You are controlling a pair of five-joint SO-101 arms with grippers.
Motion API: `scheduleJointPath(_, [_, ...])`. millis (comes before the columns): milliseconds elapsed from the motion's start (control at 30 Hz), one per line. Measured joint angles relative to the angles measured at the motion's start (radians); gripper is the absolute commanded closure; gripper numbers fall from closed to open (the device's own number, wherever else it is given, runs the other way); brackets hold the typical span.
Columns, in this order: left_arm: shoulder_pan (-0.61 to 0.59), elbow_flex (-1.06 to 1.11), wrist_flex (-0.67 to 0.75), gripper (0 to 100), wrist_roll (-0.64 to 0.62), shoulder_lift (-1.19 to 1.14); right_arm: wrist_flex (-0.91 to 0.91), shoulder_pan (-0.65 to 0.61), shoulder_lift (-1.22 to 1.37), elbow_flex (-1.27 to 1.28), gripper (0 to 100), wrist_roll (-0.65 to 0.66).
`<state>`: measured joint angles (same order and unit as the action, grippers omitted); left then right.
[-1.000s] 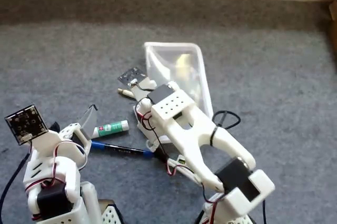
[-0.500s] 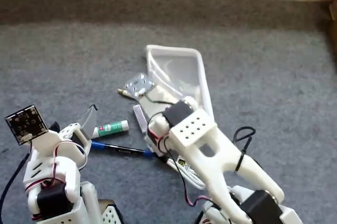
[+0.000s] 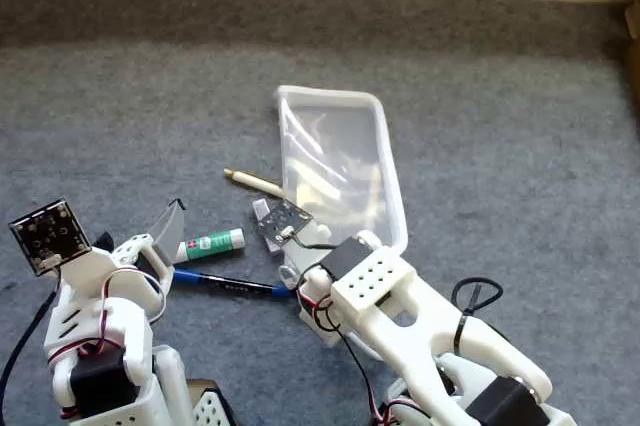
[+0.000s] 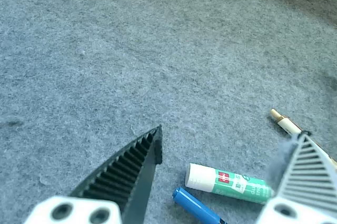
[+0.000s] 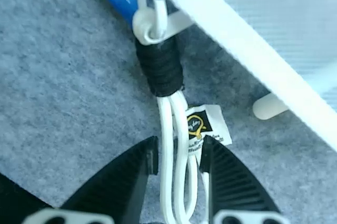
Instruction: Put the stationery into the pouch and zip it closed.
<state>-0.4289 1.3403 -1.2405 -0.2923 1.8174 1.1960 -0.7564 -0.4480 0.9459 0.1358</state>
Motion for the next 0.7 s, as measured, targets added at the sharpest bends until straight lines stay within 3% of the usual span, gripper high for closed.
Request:
scheduleJointPath(333, [0.000,0.000,0.000,65,0.000,0.000,-0.126,-0.002,-0.008,0.118,86.9,0.003])
scheduleJointPath(467, [0.000,0.000,0.000,65,0.000,0.000,-0.132,0.000,-0.017,0.123,99.8,0.041])
scheduleJointPath(700, [0.000,0.000,0.000,65,0.000,0.000,-0.106,0.068,-0.058,0.124,99.4,0.068])
